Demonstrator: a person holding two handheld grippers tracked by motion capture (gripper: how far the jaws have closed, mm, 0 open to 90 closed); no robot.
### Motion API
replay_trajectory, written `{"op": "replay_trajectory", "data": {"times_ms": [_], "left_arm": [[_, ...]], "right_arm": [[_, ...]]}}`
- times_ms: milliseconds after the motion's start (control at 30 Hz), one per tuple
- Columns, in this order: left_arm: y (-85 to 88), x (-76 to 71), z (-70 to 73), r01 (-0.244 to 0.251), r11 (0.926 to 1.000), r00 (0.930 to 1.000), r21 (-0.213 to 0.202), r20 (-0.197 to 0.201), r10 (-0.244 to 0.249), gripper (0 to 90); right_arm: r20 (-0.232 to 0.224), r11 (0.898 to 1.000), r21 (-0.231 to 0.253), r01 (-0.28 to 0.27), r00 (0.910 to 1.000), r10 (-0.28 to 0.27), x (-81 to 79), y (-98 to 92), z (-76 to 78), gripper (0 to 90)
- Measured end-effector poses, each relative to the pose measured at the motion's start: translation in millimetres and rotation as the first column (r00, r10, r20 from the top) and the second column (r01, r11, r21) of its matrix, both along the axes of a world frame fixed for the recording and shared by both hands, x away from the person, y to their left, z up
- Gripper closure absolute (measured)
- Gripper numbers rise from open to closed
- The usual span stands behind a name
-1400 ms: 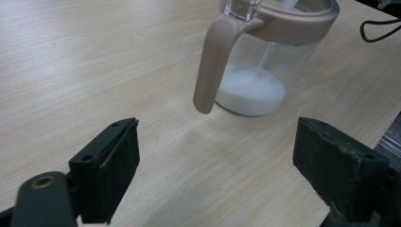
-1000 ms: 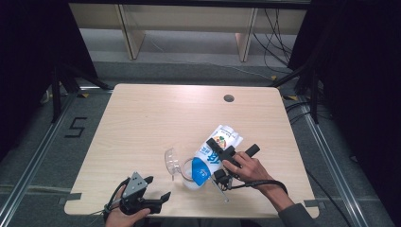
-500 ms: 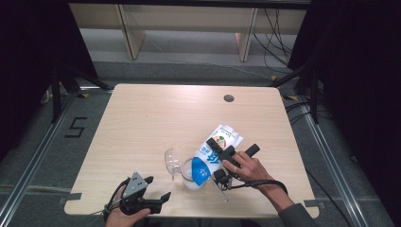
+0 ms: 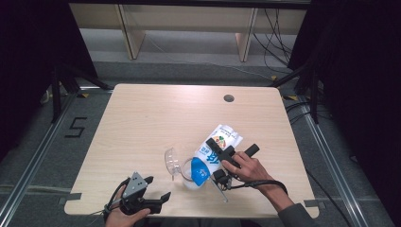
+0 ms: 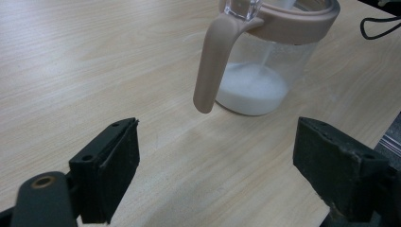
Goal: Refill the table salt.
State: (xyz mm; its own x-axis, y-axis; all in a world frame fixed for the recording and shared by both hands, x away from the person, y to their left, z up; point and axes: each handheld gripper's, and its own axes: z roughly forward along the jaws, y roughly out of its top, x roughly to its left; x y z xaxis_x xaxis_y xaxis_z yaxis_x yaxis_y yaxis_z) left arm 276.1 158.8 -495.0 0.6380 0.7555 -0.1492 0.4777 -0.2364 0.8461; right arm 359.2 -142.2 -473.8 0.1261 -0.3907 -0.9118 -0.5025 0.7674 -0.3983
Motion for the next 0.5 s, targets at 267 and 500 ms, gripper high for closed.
{"op": "replay_trajectory", "data": {"times_ms": [267, 500], "left_arm": [[-0.2, 0.3, 0.1, -0.001, 1.0, 1.0, 0.0, -0.001, 0.001, 15.0], [-0.1, 0.2, -0.2, -0.004, 1.0, 1.0, 0.001, -0.004, 0.004, 15.0]], "right_arm": [[0.0, 1.0, 0.004, 0.0, 1.0, 0.0, 0.0, -0.2, 0.5, 65.4], [0.004, 1.0, 0.002, 0.001, 1.0, -0.001, 0.7, -0.9, 0.7, 65.7]]}}
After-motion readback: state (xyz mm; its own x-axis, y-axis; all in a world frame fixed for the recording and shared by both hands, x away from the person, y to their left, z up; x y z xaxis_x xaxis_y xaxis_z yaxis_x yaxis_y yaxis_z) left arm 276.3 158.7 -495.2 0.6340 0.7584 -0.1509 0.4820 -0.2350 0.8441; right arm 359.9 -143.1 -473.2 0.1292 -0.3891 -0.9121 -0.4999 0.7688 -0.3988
